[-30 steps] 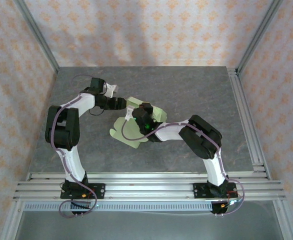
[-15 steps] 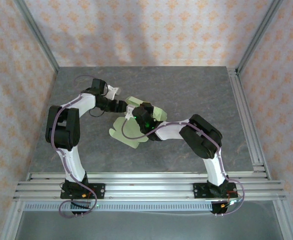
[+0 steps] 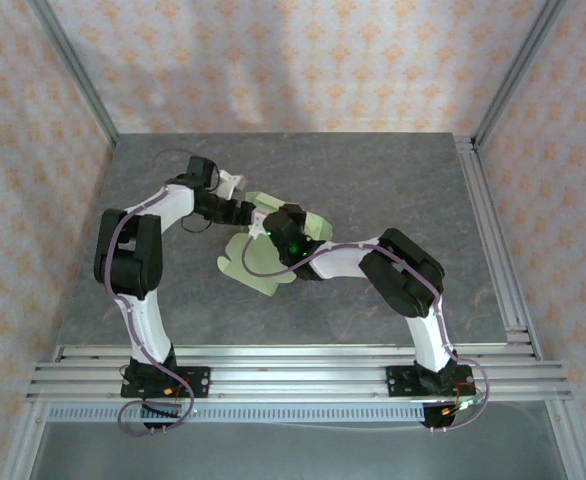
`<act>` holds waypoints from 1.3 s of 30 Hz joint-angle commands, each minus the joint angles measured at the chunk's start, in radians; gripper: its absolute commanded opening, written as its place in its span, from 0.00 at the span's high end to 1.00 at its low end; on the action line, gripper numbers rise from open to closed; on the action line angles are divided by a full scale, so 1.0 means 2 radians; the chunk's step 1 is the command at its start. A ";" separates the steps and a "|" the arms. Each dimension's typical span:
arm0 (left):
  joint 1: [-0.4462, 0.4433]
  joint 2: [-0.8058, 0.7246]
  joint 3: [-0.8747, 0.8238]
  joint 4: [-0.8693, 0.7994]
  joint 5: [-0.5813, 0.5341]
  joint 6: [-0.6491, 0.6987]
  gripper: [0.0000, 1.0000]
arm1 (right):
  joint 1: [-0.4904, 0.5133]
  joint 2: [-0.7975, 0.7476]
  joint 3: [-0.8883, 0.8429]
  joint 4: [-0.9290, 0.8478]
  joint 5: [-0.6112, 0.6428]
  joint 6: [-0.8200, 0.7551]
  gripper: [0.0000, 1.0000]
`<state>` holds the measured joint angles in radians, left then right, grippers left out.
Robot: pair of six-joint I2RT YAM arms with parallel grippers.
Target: Fold the paper box
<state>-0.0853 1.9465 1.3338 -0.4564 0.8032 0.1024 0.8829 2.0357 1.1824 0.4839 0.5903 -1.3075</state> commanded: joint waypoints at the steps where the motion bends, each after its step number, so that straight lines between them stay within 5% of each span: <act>1: -0.006 0.015 0.016 -0.006 -0.010 -0.008 0.25 | 0.000 -0.010 0.022 -0.038 -0.014 0.040 1.00; 8: -0.005 -0.030 -0.018 0.043 -0.040 -0.033 0.31 | -0.004 -0.022 0.033 -0.103 -0.035 0.091 1.00; 10: -0.005 -0.046 -0.030 0.057 -0.066 -0.044 0.40 | -0.007 -0.032 0.038 -0.142 -0.056 0.121 1.00; 23: -0.011 -0.059 -0.044 0.053 -0.118 -0.040 0.48 | -0.031 -0.052 0.085 -0.286 -0.150 0.233 1.00; 34: -0.015 -0.060 -0.046 0.048 -0.116 -0.023 0.85 | -0.039 -0.049 0.102 -0.313 -0.178 0.263 1.00; 39: -0.015 -0.063 -0.044 0.042 -0.110 -0.018 0.95 | -0.046 -0.048 0.112 -0.335 -0.200 0.283 0.85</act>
<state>-0.1089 1.8389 1.2469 -0.3519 0.5663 0.0540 0.7956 1.9617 1.3674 -0.1406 0.2409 -0.7937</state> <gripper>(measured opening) 0.058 0.117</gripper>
